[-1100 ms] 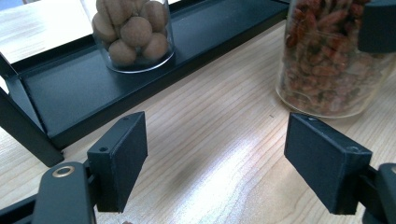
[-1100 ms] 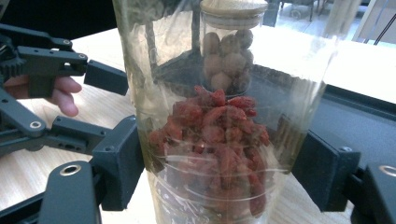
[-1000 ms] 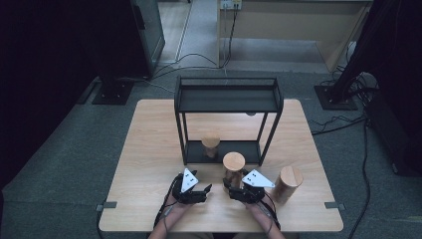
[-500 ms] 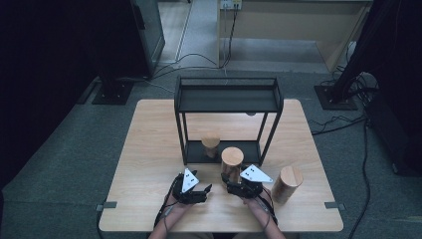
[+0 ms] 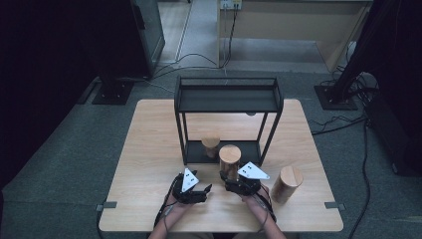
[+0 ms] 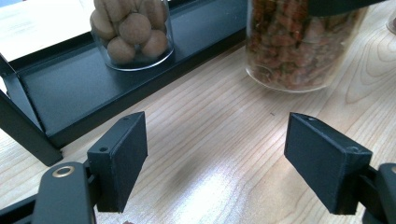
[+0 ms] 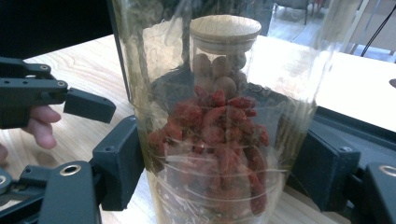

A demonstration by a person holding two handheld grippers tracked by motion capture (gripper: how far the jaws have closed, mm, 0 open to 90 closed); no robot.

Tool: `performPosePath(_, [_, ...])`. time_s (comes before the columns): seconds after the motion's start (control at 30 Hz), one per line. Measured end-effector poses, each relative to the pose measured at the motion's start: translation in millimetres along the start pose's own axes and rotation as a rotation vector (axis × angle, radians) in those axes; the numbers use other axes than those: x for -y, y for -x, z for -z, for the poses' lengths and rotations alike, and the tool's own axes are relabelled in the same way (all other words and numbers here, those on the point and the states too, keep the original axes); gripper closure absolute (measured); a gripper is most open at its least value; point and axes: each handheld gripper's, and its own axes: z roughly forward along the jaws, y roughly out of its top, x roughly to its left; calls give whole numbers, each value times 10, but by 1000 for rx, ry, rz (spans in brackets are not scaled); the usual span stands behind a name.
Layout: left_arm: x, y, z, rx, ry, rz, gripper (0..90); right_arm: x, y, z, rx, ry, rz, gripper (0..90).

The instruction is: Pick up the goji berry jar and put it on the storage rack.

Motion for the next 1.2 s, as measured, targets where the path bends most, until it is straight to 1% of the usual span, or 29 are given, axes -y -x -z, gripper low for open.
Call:
performPosePath(0.1, [1,-1,0,0,1,1,214,-13,9,-26,5,3,-10,250])
performPosePath(0.23, [-2,-5,-1,3,-1,2,214,-22,15,-58,16,4,-10,250])
performPosePath(0.37, [-6,-5,-4,3,-4,5,214,-6,18,-96,32,14,5,250])
performPosePath(0.5, [-2,3,0,-1,-1,-2,214,9,44,-128,37,26,-17,250])
performPosePath(0.77, [-10,3,-6,0,-6,3,214,-33,76,-148,49,17,-18,250])
performPosePath(0.9, [-8,3,-4,-1,-5,5,214,-48,108,-179,50,15,-38,250])
performPosePath(1.1, [-7,6,-3,-1,-5,2,214,-83,120,-234,61,16,-44,251])
performPosePath(1.2, [-6,6,-3,-2,-4,3,214,-109,115,-270,66,19,-37,251])
